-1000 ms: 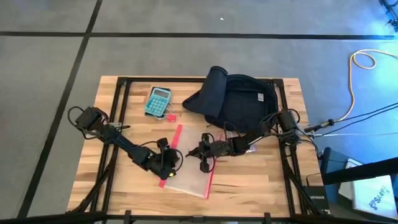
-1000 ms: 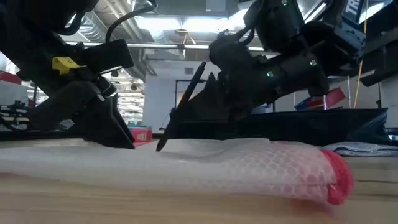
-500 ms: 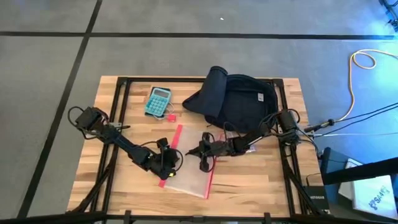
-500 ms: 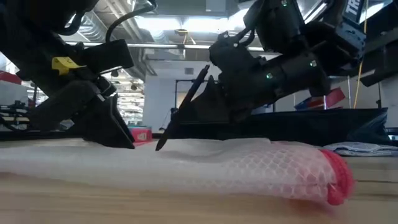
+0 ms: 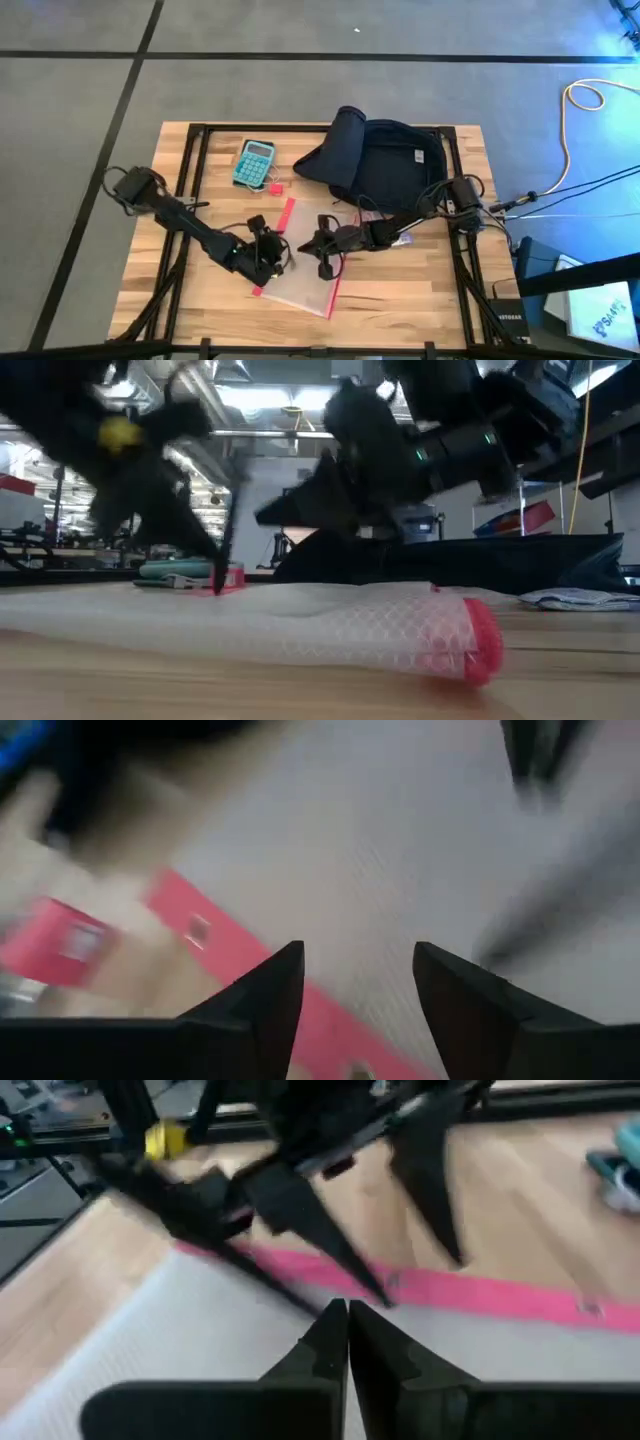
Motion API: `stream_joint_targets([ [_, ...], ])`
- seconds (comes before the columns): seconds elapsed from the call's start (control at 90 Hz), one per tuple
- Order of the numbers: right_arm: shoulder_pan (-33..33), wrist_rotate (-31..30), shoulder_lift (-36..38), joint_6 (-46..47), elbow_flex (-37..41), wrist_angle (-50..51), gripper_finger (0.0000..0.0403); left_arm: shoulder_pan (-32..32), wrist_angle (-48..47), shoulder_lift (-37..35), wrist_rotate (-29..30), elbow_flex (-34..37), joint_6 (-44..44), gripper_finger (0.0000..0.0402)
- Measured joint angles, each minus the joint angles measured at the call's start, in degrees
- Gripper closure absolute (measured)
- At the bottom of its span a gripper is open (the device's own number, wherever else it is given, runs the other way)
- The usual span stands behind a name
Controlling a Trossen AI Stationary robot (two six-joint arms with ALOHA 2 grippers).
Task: Unpack backpack
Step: Remove the black pen from the transparent zip bag
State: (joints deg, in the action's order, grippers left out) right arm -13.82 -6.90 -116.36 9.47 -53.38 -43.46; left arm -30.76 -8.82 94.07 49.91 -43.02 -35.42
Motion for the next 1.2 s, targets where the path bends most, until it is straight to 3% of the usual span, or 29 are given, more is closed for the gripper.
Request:
stream_joint_targets([
  [0.278, 2.4, 2.6, 0.3, -5.6, -13.1, 19.0, 0.0401, -3.4, -21.5, -16.3, 8.1, 0.0, -6.6, 0.0227],
  [0.378, 2.4, 7.6, 0.3, -10.4, -17.3, 29.7, 0.0402, -5.4, -23.7, -19.6, 5.8, 0.0, -6.6, 0.0227],
  [0.522, 0.3, 7.1, -0.9, -19.6, -24.3, 47.0, 0.0381, -8.8, -20.7, -19.9, -0.4, 0.9, -2.8, 0.0227],
  [0.644, -0.1, 10.9, -3.5, -26.6, -31.6, 57.4, 0.0324, -11.6, -16.3, -18.4, -7.7, 3.0, -1.2, 0.0227],
  [0.889, -1.4, 9.0, -11.2, -45.7, -47.9, 78.8, 0.0194, -15.9, 8.4, -13.6, -16.9, 10.6, 5.2, 0.0227],
  [1.011, -2.3, 8.9, -13.9, -56.5, -51.4, 83.6, 0.0192, -17.7, 16.2, -10.1, -18.1, 12.2, 6.7, 0.0227],
  [1.2, -4.2, 6.4, -16.6, -66.7, -51.6, 85.2, 0.0233, -19.4, 17.4, -5.2, -16.0, 12.6, 1.1, 0.0227],
])
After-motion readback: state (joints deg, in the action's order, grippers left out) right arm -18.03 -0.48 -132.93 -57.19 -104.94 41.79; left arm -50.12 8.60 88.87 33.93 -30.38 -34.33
